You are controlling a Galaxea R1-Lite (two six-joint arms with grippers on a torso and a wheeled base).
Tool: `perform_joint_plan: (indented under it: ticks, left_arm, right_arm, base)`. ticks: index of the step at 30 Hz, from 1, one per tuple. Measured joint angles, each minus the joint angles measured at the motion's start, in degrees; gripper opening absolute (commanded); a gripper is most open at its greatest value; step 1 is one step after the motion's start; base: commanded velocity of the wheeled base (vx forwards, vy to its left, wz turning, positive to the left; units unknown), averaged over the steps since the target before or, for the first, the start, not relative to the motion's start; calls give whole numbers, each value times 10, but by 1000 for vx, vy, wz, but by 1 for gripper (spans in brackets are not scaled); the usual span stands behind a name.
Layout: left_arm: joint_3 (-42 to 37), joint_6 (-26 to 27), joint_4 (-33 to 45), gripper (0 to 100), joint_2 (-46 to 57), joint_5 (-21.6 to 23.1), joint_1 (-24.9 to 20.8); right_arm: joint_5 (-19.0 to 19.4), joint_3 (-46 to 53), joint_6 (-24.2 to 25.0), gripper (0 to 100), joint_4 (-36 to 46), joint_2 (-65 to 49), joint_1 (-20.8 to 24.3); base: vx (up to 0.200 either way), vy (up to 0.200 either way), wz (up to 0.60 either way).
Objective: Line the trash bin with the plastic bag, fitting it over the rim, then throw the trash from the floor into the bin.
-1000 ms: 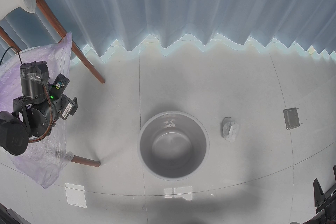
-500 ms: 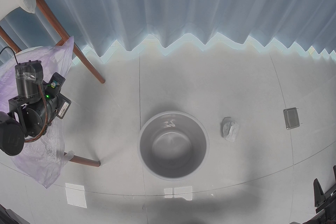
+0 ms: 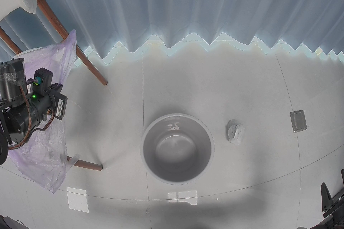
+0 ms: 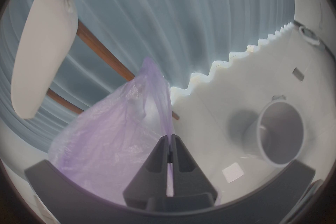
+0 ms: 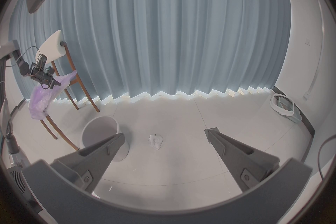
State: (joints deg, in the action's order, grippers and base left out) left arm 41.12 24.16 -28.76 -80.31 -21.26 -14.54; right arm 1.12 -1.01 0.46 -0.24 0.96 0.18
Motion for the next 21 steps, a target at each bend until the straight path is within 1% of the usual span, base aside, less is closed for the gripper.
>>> perform_joint_plan:
  ticks: [3,7,10,13,17,21]
  left_arm:
    - [-6,-43,31,0,20,42,5]
    - [-18,-91,50,0,42,100,16]
    - [-31,-112,54,0,56,160,29]
    - [-44,-122,55,0,66,208,45]
    - [-62,-136,54,0,79,300,65]
    - [-86,-163,53,0,95,395,87]
  right_arm:
    - [0,0,0,100,0,0,0]
    - [0,0,0,100,0,0,0]
    - [0,0,0,100,0,0,0]
    - [0,0,0,100,0,0,0]
    - [0,0,0,100,0,0,0]
    - [0,0,0,100,0,0,0]
  base:
    - [0,0,0]
    - [0,0,0]
    - [0,0,0]
    - [0,0,0]
    - [0,0,0]
    - [0,0,0]
